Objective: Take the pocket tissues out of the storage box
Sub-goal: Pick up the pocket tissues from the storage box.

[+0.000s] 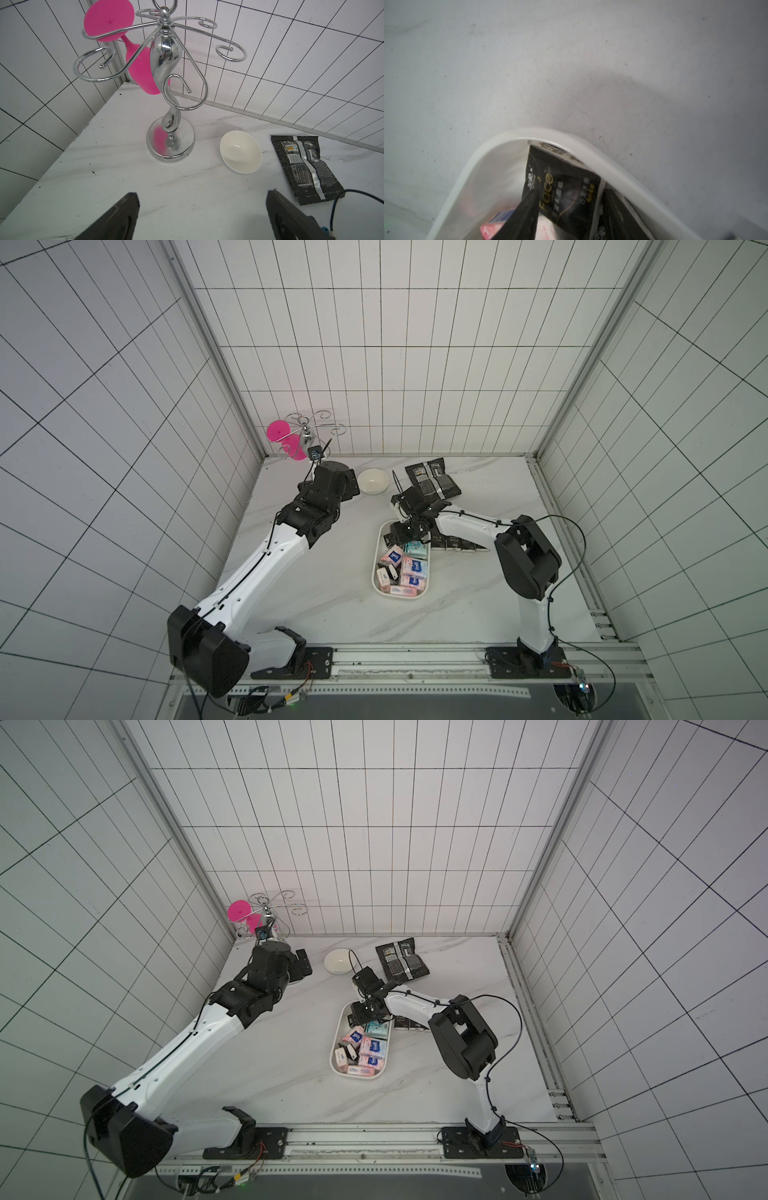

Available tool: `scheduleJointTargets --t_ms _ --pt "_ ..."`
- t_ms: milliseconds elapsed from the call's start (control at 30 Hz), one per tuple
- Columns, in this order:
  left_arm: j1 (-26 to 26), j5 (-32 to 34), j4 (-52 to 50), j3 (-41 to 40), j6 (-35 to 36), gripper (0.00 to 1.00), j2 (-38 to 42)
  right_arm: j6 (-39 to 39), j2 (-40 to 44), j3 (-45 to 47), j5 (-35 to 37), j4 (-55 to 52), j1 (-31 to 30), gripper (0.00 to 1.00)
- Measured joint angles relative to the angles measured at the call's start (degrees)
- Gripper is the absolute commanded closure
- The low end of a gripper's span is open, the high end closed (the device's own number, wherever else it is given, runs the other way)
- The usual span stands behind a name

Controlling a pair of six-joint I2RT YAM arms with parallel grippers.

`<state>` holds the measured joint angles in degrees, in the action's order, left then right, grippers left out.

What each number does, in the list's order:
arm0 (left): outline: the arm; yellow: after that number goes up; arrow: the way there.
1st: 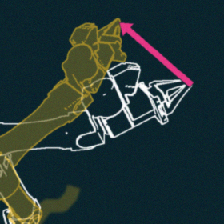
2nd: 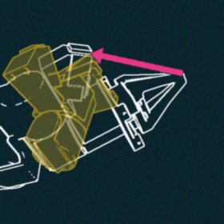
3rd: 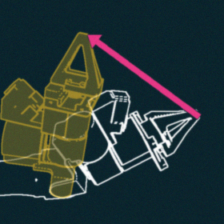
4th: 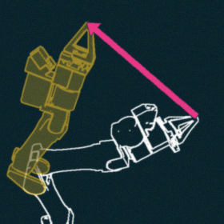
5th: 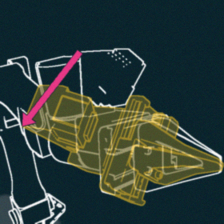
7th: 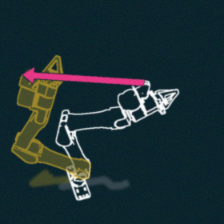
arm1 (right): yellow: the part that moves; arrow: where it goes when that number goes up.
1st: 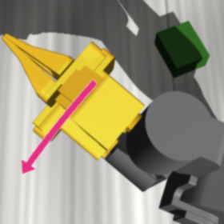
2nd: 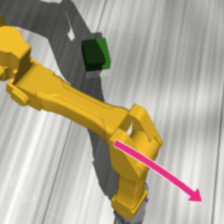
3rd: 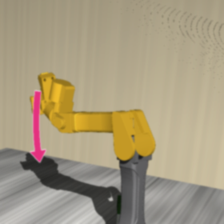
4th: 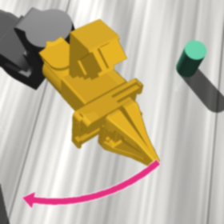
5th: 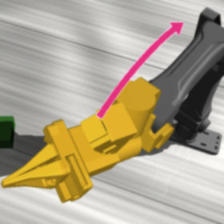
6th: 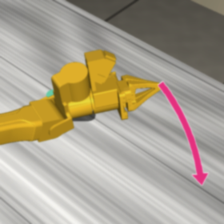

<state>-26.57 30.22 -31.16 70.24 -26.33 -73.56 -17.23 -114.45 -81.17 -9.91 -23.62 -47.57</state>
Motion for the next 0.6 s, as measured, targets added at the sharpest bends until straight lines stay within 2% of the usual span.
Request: scheduleJointTargets --t_ms 233,400,600 --pt "0.04 0.0 0.02 -0.02 0.0 0.02 0.0 -0.2 -0.66 -0.39 -1.68 0.24 -0.02 0.65" --pt "0.04 0.0 0.02 -0.04 0.0 0.01 0.09 0.0 -1.79 -1.84 -2.58 0.26 -0.07 0.81" --pt "0.04 0.0 0.02 -0.04 -0.02 0.01 0.37 0.28 -1.79 -2.43 -2.89 0.22 -0.39 0.89"
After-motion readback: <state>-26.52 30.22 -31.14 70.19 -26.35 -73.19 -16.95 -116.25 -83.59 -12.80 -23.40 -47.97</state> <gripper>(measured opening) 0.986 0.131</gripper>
